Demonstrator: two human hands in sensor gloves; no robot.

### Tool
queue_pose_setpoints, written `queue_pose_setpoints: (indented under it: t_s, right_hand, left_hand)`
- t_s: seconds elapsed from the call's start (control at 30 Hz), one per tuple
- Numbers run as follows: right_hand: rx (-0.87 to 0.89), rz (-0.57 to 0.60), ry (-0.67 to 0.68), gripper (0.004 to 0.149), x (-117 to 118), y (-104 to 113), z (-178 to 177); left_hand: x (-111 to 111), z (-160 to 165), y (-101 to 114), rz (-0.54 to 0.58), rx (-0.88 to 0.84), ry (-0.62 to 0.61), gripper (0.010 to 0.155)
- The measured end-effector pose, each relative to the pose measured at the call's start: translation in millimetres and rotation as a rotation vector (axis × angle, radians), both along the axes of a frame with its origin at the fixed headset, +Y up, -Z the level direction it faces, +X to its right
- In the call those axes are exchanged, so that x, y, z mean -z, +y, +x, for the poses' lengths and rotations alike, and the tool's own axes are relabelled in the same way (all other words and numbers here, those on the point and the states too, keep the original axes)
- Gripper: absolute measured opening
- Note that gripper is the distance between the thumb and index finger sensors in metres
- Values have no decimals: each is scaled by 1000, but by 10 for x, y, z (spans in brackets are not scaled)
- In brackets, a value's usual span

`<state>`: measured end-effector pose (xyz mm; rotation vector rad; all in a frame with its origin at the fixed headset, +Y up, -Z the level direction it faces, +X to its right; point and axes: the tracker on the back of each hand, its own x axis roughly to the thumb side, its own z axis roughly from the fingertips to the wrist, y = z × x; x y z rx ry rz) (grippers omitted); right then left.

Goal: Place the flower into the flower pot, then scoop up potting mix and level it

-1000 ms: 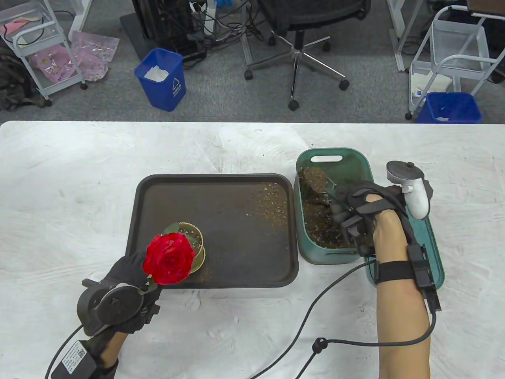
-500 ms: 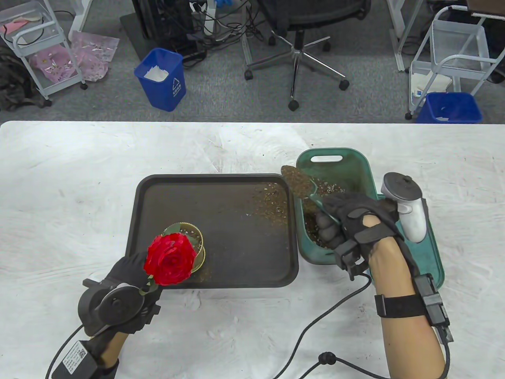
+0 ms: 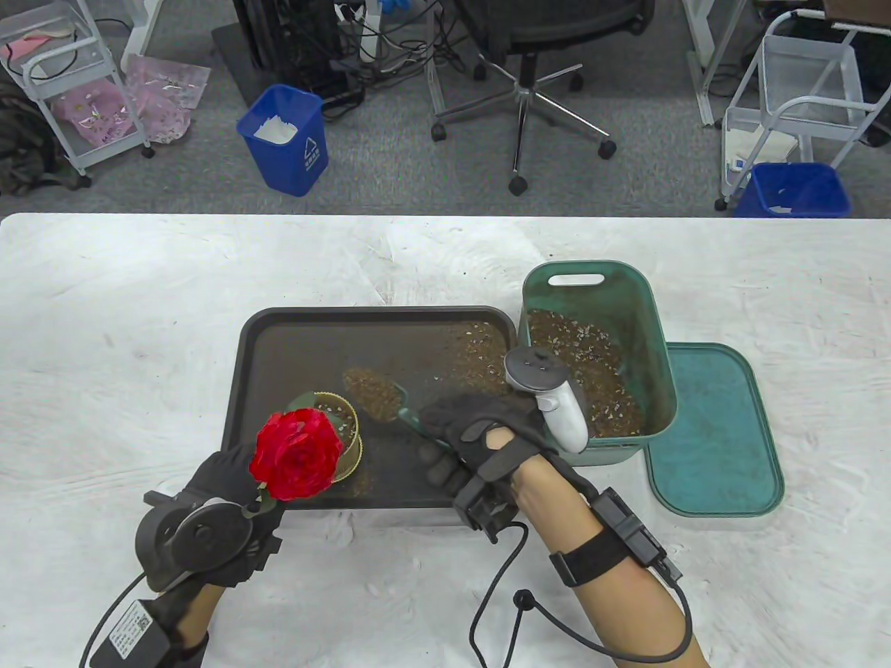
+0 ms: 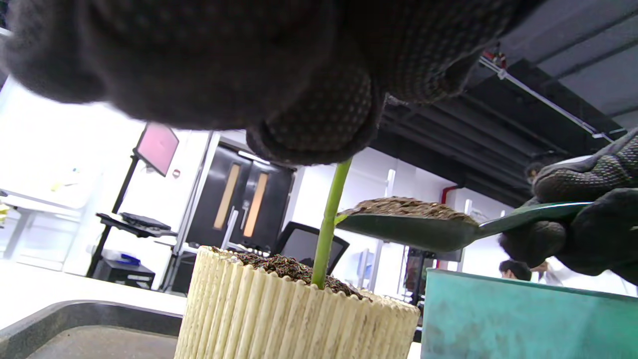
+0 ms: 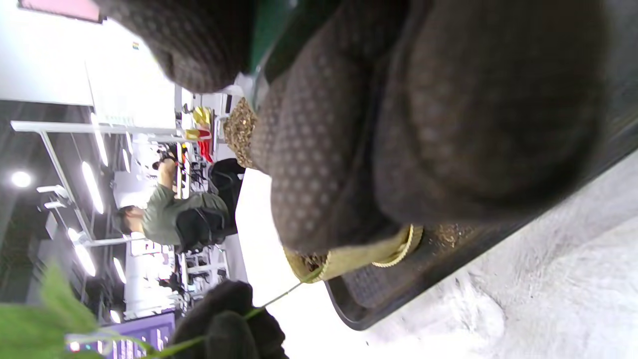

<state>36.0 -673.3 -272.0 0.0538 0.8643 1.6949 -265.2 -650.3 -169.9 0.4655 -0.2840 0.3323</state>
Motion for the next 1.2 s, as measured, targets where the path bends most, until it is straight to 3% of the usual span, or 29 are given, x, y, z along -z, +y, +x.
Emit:
queue_pose_setpoints:
  t_s: [0.23,0.4,0.67,0.97,1.07,1.2]
  right_hand:
    - [-147,44,82,53,34,-43,-304]
    - [-305,201,109,52,20,92,-465]
    - [-629,583,191,52,-166,346,-776]
    - [-953,1050,293,53,-553,554,-1072]
    - [-1007,1137,298,53,-609,605,-1093]
    - [-1033,1160,292,53,-605,655,-1024]
  left_hand:
    - [-2,2,4,3,11,-1,44]
    - [-1,3,4,3,10,-4,44]
    - [-1,3,5,3,14,-3,44]
    - [-3,6,4,3,15,-4,44]
    - [-2,3,6,1,14,-4,44]
    - [-2,1,7,1,14,-3,44]
